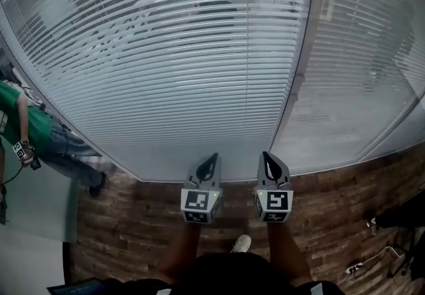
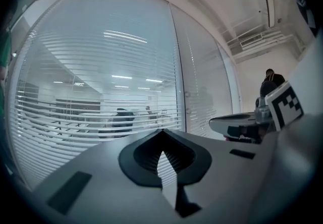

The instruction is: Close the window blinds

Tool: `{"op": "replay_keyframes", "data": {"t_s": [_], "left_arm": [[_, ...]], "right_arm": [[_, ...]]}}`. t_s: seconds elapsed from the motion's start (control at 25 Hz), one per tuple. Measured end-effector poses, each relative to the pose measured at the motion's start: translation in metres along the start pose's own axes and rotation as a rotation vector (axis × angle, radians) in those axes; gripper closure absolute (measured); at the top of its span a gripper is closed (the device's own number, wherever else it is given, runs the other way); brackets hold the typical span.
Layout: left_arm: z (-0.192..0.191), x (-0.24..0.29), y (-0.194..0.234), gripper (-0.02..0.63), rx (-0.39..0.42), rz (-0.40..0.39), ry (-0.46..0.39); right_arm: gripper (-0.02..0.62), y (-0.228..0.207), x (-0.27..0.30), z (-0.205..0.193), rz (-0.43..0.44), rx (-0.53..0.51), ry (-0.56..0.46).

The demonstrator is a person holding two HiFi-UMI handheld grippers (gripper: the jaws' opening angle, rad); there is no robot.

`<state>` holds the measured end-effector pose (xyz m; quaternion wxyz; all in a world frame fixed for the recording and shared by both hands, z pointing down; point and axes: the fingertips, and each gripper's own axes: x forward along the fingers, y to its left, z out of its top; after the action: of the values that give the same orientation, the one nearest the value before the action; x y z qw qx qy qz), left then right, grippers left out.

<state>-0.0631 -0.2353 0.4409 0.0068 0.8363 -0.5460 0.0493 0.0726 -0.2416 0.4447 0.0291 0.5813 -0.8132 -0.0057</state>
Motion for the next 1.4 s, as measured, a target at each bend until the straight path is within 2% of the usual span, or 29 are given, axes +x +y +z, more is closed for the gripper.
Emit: {"op": "replay_keyframes", "data": {"t_s": [0.36, 0.72, 0.88, 1.28, 1.4], "left_arm": [[0.006, 0.011, -0.004, 0.606, 0.005, 0.022, -0.005], [0.007, 0.027, 0.004, 0.606, 0.023, -0.008, 0.000], [0.007, 0.039, 0.008, 0.606, -0.013, -0.034, 0.001], [-0.004, 0.077, 0.022, 0.606, 0.004, -0.066, -0.018], [-0.012, 0.087, 0.041, 0.606, 0.000, -0.070, -0.025]], "right_arm": [[0.598, -0.018, 0.007, 0.000, 0.004, -0.012, -0.001], [0.598, -0.022, 0.026, 0.006, -0.008, -0.009, -0.009], [0.598, -0.023, 0.034, -0.001, -0.024, -0.010, 0.007], [0.598, -0.050, 0.060, -0.005, -0.090, -0.066, -0.001], [0.598, -0.048, 0.074, -0.013, -0.113, -0.062, 0.002]]}}
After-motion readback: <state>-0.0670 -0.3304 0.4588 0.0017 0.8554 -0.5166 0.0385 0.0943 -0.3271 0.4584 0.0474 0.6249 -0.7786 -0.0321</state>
